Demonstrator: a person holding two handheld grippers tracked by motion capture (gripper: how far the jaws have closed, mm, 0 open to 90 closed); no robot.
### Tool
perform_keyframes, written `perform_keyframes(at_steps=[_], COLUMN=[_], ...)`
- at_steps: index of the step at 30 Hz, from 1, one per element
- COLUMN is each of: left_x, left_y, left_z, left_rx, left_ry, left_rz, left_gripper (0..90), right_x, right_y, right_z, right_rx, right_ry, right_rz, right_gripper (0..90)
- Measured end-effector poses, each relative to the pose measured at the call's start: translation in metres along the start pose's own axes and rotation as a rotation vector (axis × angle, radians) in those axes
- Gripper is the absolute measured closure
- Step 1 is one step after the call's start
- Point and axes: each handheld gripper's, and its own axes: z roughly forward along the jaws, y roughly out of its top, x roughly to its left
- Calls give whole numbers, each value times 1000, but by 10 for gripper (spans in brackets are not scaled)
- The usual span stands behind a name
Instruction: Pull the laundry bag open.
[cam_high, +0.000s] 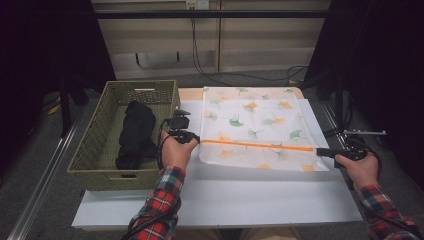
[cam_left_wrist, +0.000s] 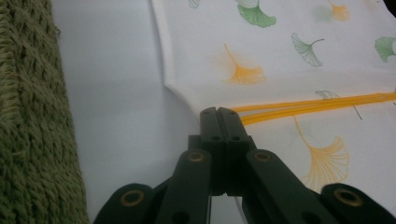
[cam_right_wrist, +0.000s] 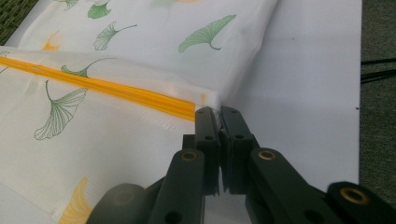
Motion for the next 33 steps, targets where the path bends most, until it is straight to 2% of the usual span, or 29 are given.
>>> perform_keyframes(at_steps=[4, 11, 15, 20, 22, 25, 28, 33], left_x=[1, 3, 3, 0, -1, -5, -11, -11], left_y=[1, 2, 1, -1, -2, -4, -7, -12], left_z=[0, -3, -2, -2, -1, 1, 4, 10], left_rx=[-3, 1, 4, 0, 14, 21, 23, 49], left_ry=[-4, -2, -2, -3, 3, -17, -14, -2], left_rz=[-10, -22, -26, -16, -2, 4, 19, 31], left_gripper=[900, 900, 900, 900, 900, 900, 900, 900], right_x=[0, -1, 0, 0, 0, 1, 1, 1], right_y=[0, 0, 0, -1, -1, -1, -2, -2], right_z=[-1, -1, 0, 0, 1, 2, 3, 3], right_rx=[-4, -1, 1, 8, 9, 17, 30, 40], right_ry=[-12, -6, -13, -6, -7, -12, -13, -16], right_rz=[-1, 9, -6, 8, 1, 0, -2, -2], right_gripper=[871, 871, 871, 871, 870, 869, 869, 867])
